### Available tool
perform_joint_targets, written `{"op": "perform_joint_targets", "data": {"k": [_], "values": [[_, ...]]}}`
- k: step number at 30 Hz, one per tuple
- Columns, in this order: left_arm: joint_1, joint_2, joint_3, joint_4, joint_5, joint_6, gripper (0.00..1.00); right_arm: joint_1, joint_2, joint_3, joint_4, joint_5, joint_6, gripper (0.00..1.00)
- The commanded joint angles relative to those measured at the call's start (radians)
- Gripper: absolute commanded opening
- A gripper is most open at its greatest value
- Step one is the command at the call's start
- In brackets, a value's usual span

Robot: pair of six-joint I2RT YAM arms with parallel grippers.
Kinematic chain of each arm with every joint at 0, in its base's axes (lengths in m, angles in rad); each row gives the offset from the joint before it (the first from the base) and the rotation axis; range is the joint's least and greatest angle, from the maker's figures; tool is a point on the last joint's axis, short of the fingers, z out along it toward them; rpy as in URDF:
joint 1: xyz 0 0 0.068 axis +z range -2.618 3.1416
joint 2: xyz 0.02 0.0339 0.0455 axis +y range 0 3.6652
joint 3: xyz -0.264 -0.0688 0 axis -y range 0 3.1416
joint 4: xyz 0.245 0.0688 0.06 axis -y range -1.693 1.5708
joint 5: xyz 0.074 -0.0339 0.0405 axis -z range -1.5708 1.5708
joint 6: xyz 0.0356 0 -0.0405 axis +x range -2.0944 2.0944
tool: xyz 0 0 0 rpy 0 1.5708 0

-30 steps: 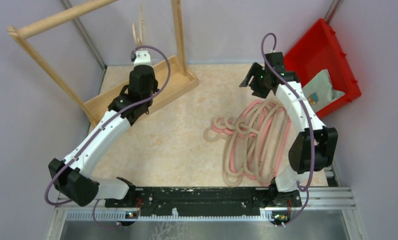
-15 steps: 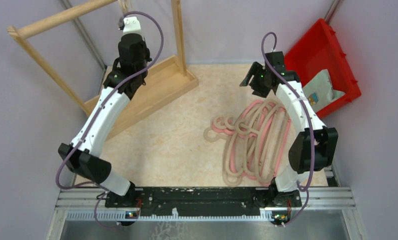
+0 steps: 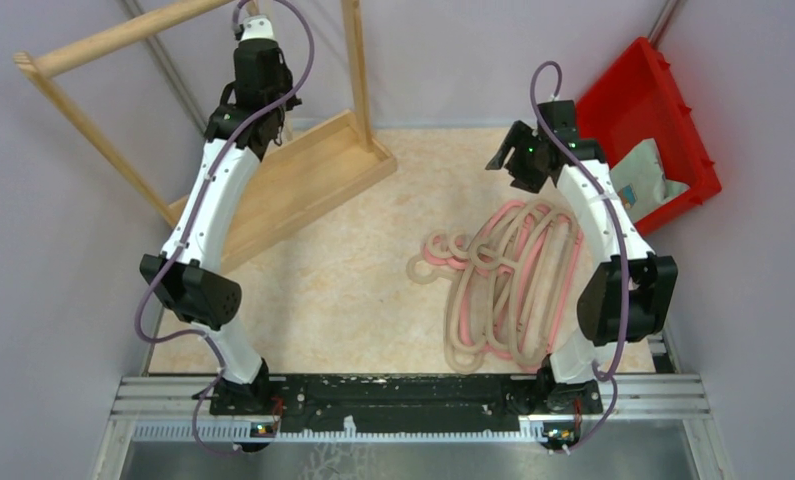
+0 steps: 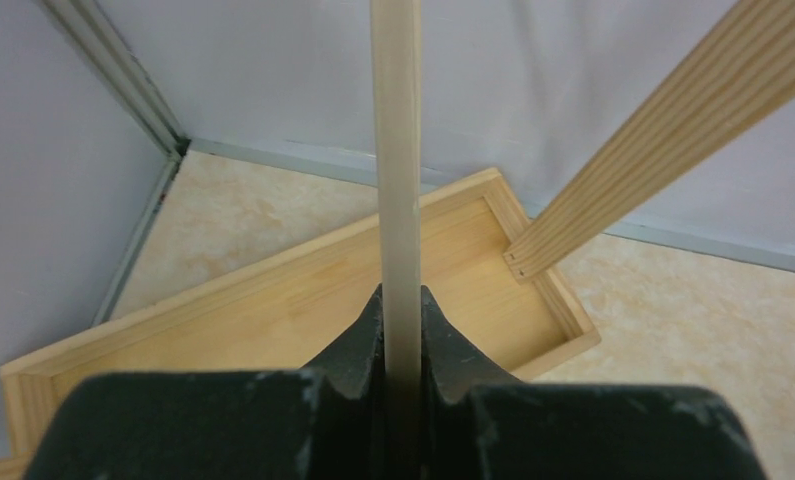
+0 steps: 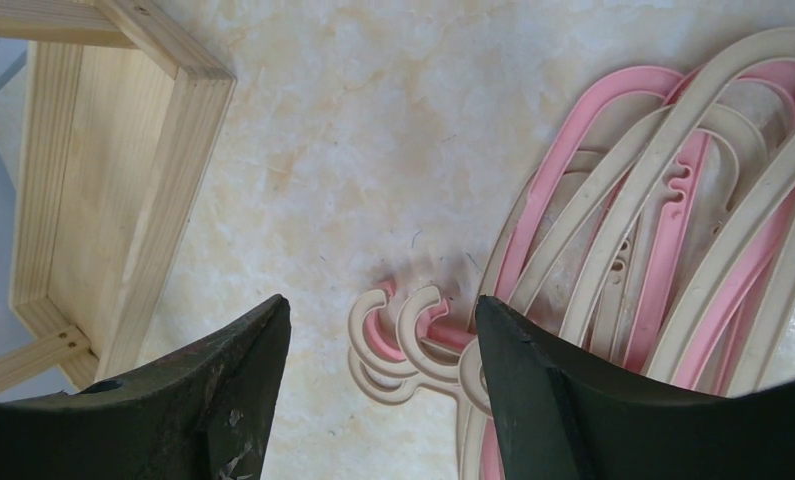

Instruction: Organize the hangers

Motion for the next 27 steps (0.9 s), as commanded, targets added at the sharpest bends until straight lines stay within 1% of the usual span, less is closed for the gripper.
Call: {"op": "perform_joint_targets", "data": {"k": [1,4,5,6,7,8,10,11,12,13,16,19,23,27], "values": [[-0.004,0.040,0.025,-0.085,0.098,-0.048,0.00,-0.016,-0.019,0.012,0.005,-0.005,-0.019,0.68],[-0.004,0.031,-0.020,-0.093,0.138,-0.056,0.00,-0.018,-0.018,0.001,-0.005,0.003,-0.028,0.71],[-0.004,0.020,-0.043,-0.088,0.147,-0.052,0.02,-0.018,-0.020,-0.004,-0.008,0.007,-0.029,0.72],[-0.004,0.005,-0.067,-0.075,0.158,-0.044,0.09,-0.018,-0.022,-0.011,-0.009,0.013,-0.032,0.73],[-0.004,-0.011,-0.093,-0.057,0.173,-0.031,0.19,-0.018,-0.026,-0.019,-0.010,0.018,-0.035,0.76],[-0.004,-0.030,-0.116,-0.038,0.186,-0.018,0.24,-0.018,-0.031,-0.028,-0.011,0.025,-0.039,0.78],[-0.004,-0.066,-0.158,0.001,0.202,0.001,0.29,-0.018,-0.040,-0.047,-0.013,0.039,-0.049,0.81],[-0.003,-0.081,-0.165,0.010,0.212,0.007,0.37,-0.018,-0.047,-0.058,-0.013,0.046,-0.056,0.83],[-0.004,-0.092,-0.170,0.012,0.225,0.012,0.41,-0.018,-0.051,-0.068,-0.013,0.052,-0.063,0.85],[-0.004,-0.105,-0.171,0.012,0.233,0.015,0.43,-0.018,-0.057,-0.079,-0.015,0.059,-0.068,0.86],[-0.002,-0.146,-0.199,0.029,0.276,0.024,0.53,-0.018,-0.073,-0.121,-0.015,0.074,-0.083,0.88],[-0.002,-0.207,-0.264,0.067,0.319,0.023,0.57,-0.018,-0.082,-0.171,-0.026,0.083,-0.094,0.89],[-0.002,-0.307,-0.380,0.103,0.361,0.013,0.70,-0.018,-0.092,-0.236,-0.041,0.121,-0.112,0.89],[-0.002,-0.418,-0.523,0.144,0.412,0.005,0.73,-0.018,-0.090,-0.315,-0.029,0.192,-0.117,0.87]]}}
